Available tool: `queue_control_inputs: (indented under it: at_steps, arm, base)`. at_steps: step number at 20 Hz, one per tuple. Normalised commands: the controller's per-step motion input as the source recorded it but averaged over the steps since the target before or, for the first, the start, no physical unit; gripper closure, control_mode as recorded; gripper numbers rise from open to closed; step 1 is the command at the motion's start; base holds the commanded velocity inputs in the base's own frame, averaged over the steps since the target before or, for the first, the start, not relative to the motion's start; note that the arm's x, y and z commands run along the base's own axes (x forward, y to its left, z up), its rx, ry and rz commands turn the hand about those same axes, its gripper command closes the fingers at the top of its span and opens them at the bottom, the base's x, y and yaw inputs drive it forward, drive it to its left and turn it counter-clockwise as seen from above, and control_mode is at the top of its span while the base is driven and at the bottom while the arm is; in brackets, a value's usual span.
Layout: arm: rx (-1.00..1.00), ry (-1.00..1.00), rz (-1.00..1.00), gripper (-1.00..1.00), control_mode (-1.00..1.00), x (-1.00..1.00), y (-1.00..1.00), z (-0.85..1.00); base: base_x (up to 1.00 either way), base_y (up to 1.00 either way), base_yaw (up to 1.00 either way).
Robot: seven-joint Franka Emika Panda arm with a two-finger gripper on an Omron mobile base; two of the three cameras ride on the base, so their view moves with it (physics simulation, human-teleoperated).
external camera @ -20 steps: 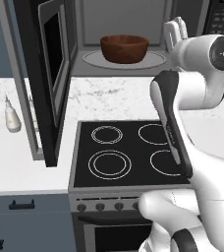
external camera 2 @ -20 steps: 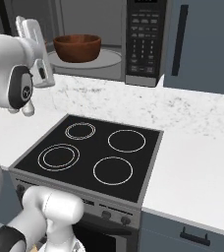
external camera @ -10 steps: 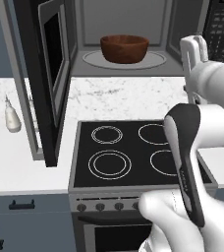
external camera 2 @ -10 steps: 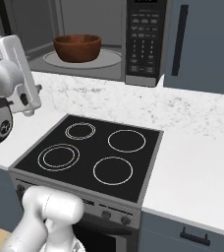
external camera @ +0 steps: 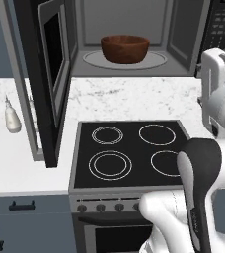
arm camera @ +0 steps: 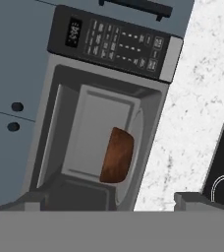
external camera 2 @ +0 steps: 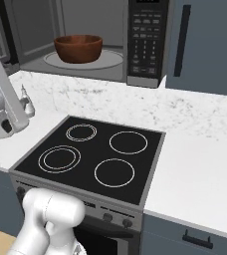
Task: Pick the sweet potato from the sink and place it in the bowl. Then pick the bowl and place it in the microwave. Then close the microwave door and press the start button.
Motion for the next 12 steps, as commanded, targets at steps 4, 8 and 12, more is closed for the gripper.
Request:
queue_control_inputs:
  at_steps: [4,8,12]
  arm:
    - [0.00,-0.11,0.00,-1.00,-1.00,-0.40,0.00,0.00]
    - [0.03,-0.05,0.00,-1.00,-1.00,-0.59,0.00,0.00]
    - [0.05,-0.01,0.01,-1.00,-1.00,-0.69,0.00,0.01]
  base:
    - [0.00,0.00,0.00]
    - [0.00,0.00,0.00]
    - [0.00,0.00,0.00]
